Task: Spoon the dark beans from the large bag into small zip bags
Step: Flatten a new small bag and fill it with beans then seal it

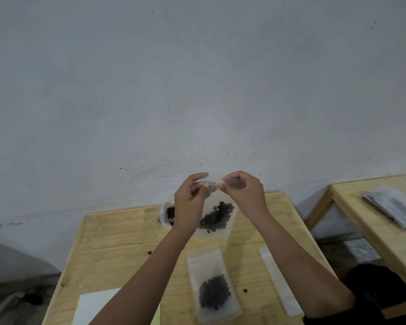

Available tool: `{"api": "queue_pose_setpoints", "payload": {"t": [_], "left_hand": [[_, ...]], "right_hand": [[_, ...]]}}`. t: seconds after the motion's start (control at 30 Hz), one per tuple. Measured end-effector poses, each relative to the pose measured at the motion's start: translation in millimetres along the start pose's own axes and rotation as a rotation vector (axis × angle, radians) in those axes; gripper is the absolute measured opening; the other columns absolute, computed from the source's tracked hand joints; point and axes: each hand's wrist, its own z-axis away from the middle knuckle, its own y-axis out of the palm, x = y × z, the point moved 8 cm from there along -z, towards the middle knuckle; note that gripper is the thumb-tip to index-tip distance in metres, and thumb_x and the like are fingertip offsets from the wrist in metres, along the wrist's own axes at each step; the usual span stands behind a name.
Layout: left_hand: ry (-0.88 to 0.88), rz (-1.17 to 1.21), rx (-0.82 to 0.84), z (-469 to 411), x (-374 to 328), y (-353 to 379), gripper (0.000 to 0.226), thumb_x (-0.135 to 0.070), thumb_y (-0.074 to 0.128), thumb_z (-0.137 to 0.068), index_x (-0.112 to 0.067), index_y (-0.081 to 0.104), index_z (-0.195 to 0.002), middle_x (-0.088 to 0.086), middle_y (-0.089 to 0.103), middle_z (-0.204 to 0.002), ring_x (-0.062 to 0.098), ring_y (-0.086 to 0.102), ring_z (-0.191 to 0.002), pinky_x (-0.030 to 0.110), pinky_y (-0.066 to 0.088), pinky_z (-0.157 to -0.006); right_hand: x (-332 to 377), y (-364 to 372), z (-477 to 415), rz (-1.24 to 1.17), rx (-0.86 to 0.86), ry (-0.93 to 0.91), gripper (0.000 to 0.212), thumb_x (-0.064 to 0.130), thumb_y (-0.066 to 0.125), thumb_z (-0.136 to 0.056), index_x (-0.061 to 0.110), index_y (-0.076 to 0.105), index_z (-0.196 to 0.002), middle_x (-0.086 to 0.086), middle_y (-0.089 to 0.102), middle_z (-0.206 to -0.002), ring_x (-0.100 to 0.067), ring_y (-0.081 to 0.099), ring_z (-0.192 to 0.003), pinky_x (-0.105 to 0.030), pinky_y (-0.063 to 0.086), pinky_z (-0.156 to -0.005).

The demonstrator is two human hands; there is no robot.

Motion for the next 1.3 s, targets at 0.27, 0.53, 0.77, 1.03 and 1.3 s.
{"api": "queue_pose_setpoints", "payload": {"t": [0.27, 0.53, 0.77, 1.03, 1.3], "left_hand": [[-0.007, 0.030, 0.057, 0.4, 0.0, -5.2, 0.024, -0.001, 0.046, -0.095, -0.003, 0.056, -0.116, 0.011, 0.071, -0.097, 0.020, 0.069, -0.091, 0.024, 0.054, -0.076], [-0.017, 0.007, 0.080, 2.1, 2.5, 6.5, 0.020, 0.000, 0.047, -0.095, -0.007, 0.061, -0.108, 0.010, 0.071, -0.098, 0.021, 0.070, -0.091, 0.029, 0.055, -0.083], [-0.059, -0.025, 0.096, 4.3, 12.6, 14.3, 0.018, 0.001, 0.059, -0.088, -0.010, 0.064, -0.101, 0.009, 0.073, -0.089, 0.022, 0.069, -0.086, 0.030, 0.054, -0.080], [-0.053, -0.049, 0.104, 0.0, 14.6, 22.1, 0.019, 0.004, 0.062, -0.084, -0.008, 0.066, -0.099, 0.010, 0.072, -0.090, 0.022, 0.069, -0.087, 0.030, 0.055, -0.081], [-0.079, -0.009, 0.112, -3.5, 22.3, 15.5, 0.021, 0.008, 0.058, -0.086, -0.004, 0.062, -0.103, 0.011, 0.072, -0.089, 0.019, 0.070, -0.081, 0.027, 0.056, -0.076]], "right_hand": [[6.7, -4.6, -0.7, 0.021, 0.128, -0.025, 0.010, 0.015, 0.075, -0.077, 0.020, 0.071, -0.084, 0.008, 0.072, -0.087, -0.006, 0.067, -0.085, -0.014, 0.048, -0.079], [0.7, -10.9, 2.3, 0.081, 0.031, -0.004, 0.012, 0.011, 0.073, -0.078, 0.020, 0.066, -0.076, 0.003, 0.068, -0.075, -0.010, 0.065, -0.075, -0.023, 0.050, -0.078], [-1.0, -16.3, 9.3, 0.097, -0.006, -0.028, 0.021, 0.023, 0.083, -0.067, 0.012, 0.069, -0.077, 0.004, 0.065, -0.071, 0.002, 0.056, -0.062, -0.003, 0.042, -0.058], [-11.3, -22.9, 4.2, 0.077, 0.048, 0.010, 0.018, 0.021, 0.080, -0.072, 0.016, 0.069, -0.085, 0.011, 0.066, -0.079, 0.002, 0.059, -0.075, -0.006, 0.044, -0.066], [-28.6, -26.9, 0.8, 0.015, 0.149, 0.080, 0.017, 0.002, 0.071, -0.079, 0.019, 0.067, -0.078, 0.004, 0.064, -0.070, -0.005, 0.064, -0.065, -0.015, 0.052, -0.068]]}}
